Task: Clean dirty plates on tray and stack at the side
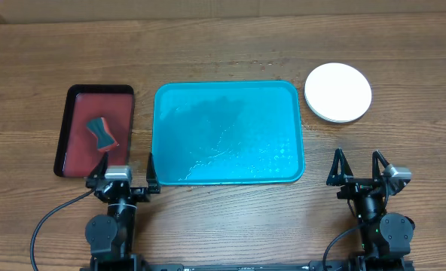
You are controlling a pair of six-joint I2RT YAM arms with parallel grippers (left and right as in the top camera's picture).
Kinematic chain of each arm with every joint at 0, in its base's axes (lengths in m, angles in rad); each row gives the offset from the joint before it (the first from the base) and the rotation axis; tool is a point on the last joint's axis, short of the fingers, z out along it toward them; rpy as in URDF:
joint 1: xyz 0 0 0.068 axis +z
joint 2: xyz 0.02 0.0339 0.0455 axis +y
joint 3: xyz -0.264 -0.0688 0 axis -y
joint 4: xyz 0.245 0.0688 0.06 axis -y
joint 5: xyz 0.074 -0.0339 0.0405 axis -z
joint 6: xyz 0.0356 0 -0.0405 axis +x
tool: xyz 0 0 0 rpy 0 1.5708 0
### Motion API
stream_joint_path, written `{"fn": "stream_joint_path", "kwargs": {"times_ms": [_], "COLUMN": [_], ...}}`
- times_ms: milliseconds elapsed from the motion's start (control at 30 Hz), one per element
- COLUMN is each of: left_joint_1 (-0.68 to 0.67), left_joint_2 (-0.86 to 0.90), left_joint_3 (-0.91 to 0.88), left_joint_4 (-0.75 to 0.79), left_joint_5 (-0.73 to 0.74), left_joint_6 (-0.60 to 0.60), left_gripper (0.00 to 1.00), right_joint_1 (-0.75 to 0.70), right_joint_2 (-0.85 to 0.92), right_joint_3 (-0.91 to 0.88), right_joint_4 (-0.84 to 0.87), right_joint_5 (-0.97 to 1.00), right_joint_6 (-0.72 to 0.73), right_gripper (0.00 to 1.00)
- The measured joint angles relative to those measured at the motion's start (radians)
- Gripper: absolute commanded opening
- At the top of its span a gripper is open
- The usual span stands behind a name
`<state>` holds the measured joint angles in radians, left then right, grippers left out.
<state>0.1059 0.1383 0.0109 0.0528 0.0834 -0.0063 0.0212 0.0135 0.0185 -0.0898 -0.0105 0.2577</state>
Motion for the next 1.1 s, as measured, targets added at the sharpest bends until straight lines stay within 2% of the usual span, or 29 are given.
{"fn": "stream_joint_path", "kwargs": {"times_ms": [167, 400, 1100], "left_joint_1": [0.000, 0.000, 0.000], "left_joint_2": [-0.075, -0.122, -0.122], "left_joint_3": [-0.003, -0.003, -0.003], "left_joint_4": [-0.129, -0.129, -0.129], "left_joint_5": [-0.085, -0.123, -0.126], "left_joint_6": [-0.082, -0.125, -0.130], "left_gripper": [1.00, 1.00, 1.00], "right_joint_1": [0.000, 0.000, 0.000], "right_joint_2": [0.000, 0.000, 0.000], "right_joint_3": [0.000, 0.000, 0.000], "right_joint_4": [0.000, 0.000, -0.001], "right_joint_5": [0.000, 0.000, 0.000], "right_joint_6": [-0.001, -0.001, 0.000], "right_gripper": [1.00, 1.00, 1.00]}}
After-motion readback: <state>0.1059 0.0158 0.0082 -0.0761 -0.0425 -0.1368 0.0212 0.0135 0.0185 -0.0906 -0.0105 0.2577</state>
